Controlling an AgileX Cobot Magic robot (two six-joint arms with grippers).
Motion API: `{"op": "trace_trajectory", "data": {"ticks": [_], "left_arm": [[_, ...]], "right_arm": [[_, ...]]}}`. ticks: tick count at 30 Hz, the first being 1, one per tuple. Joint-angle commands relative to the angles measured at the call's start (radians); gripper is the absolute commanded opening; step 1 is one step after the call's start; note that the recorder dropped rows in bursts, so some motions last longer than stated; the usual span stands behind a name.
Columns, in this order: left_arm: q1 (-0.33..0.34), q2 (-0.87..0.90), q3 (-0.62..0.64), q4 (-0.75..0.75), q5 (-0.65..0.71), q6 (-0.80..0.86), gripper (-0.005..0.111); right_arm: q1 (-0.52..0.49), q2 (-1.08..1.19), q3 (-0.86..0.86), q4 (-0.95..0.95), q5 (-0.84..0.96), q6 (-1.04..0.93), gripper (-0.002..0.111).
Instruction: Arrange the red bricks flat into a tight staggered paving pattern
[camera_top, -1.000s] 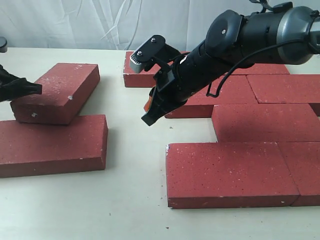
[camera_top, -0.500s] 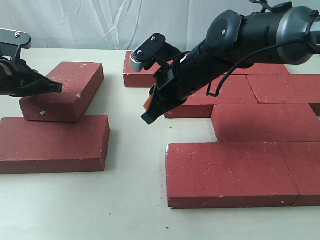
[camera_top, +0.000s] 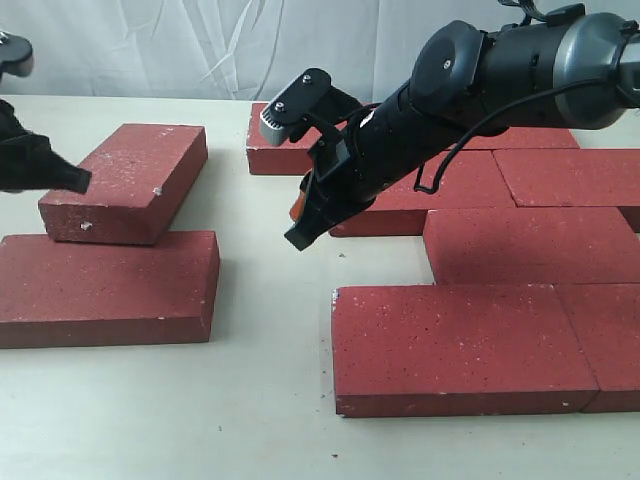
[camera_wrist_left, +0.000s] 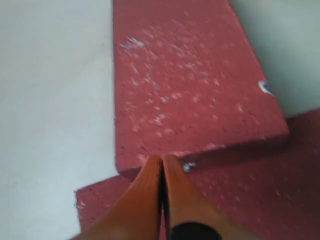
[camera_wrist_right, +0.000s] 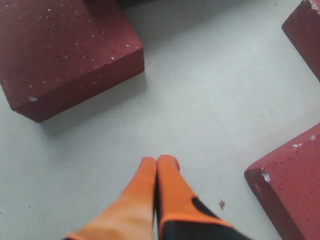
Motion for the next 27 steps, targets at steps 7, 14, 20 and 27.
{"op": "trace_trajectory", "data": {"ticks": [7,14,20,27], "left_arm": [[-0.011,0.192,-0.029,-0.283,0.025,0.350,0.000],[-0.011,0.267,-0.059,-0.327,-0.098,0.350,0.000],[-0.011,0.320,-0.063,-0.336,-0.179,0.350,0.000],[0.008,0.233,-0.101,-0.280,-0.018,0.342,0.000]], "right_arm": [[0.000,-0.004,-0.005,-0.006,0.005,-0.004,-0.001],[0.000,-0.004,-0.005,-0.006,0.005,-0.004,-0.001],[0.000,-0.004,-0.005,-0.009,0.003,-0.004,-0.001],[0.000,-0.004,-0.005,-0.010,0.005,-0.004,-0.001]]}}
